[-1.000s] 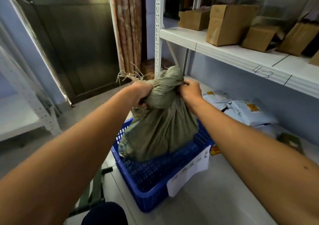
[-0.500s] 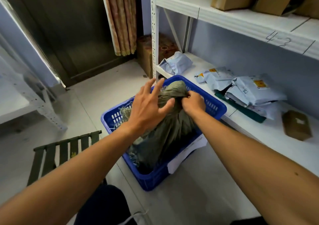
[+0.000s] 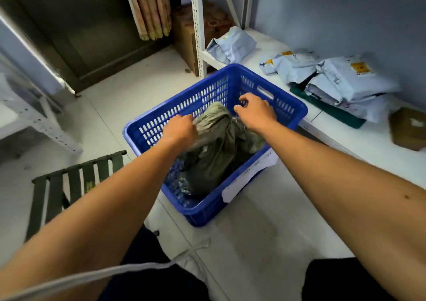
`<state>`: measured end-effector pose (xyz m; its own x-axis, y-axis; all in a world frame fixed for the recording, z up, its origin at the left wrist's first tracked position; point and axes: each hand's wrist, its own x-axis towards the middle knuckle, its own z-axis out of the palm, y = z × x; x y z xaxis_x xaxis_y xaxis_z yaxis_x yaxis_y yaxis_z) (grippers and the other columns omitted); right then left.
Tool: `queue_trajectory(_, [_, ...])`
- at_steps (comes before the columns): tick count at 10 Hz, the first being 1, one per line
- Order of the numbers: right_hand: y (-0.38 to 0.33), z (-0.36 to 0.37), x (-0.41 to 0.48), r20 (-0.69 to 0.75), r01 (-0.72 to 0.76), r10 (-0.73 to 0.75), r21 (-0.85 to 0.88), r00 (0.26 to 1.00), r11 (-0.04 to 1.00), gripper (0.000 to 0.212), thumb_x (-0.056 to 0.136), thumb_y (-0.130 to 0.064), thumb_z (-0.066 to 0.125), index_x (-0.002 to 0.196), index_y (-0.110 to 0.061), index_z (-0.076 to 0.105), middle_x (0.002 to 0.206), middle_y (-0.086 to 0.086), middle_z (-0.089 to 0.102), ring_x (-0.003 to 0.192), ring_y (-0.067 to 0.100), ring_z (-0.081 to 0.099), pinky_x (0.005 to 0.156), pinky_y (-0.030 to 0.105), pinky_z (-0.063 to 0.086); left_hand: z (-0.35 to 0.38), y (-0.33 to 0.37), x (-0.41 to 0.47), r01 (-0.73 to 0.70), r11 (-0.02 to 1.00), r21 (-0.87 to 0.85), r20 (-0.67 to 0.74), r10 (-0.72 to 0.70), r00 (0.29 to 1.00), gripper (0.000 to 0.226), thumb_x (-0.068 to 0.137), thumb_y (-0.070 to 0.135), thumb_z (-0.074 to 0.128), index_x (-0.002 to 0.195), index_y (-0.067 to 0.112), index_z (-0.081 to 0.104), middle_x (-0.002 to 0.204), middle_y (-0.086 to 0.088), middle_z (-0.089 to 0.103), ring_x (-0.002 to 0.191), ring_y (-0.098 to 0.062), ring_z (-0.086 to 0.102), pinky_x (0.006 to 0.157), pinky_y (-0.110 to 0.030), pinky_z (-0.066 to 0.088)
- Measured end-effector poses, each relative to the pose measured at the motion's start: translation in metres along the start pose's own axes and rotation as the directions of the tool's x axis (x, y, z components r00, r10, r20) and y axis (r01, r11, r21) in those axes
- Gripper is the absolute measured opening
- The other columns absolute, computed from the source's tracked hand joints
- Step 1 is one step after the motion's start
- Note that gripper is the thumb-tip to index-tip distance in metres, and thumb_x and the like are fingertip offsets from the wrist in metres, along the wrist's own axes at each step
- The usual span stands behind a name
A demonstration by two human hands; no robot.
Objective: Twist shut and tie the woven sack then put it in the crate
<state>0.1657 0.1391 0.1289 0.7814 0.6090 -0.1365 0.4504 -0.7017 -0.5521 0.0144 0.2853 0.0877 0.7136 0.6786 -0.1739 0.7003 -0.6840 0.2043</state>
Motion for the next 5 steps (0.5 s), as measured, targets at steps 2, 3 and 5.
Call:
queue_trajectory(2, [0.076, -0.014, -0.017, 0.055, -0.126, 0.123, 0.054, 0.991, 0.991, 0.031, 0.095, -0.042, 0.043, 0.110, -0.029, 0.067, 0.113, 0.007, 0.072, 0.102, 0.034, 0.067, 0.090, 0.044, 0.055, 0.032, -0.006, -0.044, -0.069, 0.997, 0.033, 0.056, 0.067, 0.996, 0.049, 0.101, 0.048, 0.049, 0.136, 0.014, 0.054, 0.127, -0.016, 0.061, 0.115, -0.037, 0.060, 0.094, -0.043, 0.049])
queue_trajectory(3, [0.121, -0.012, -0.035, 0.091, -0.207, 0.193, 0.172, 0.977, 0.963, 0.028, 0.097, -0.032, 0.047, 0.094, -0.017, 0.070, 0.090, 0.009, 0.074, 0.077, 0.029, 0.073, 0.085, 0.051, 0.059, 0.065, 0.005, -0.098, -0.320, 0.944, 0.078, 0.259, 0.291, 0.921, 0.056, 0.095, 0.063, 0.048, 0.123, 0.016, 0.059, 0.120, -0.010, 0.064, 0.109, -0.032, 0.063, 0.088, -0.040, 0.051])
queue_trajectory(5, [0.190, 0.007, -0.079, 0.142, -0.314, 0.285, 0.254, 0.948, 0.915, 0.023, 0.097, -0.022, 0.051, 0.086, -0.020, 0.071, 0.082, 0.008, 0.075, 0.060, 0.025, 0.070, 0.065, 0.035, 0.055, 0.106, 0.004, -0.135, -0.344, 0.914, 0.216, 0.396, 0.240, 0.886, 0.041, 0.092, 0.028, 0.057, 0.129, 0.012, 0.053, 0.123, -0.013, 0.067, 0.109, -0.033, 0.064, 0.092, -0.044, 0.053])
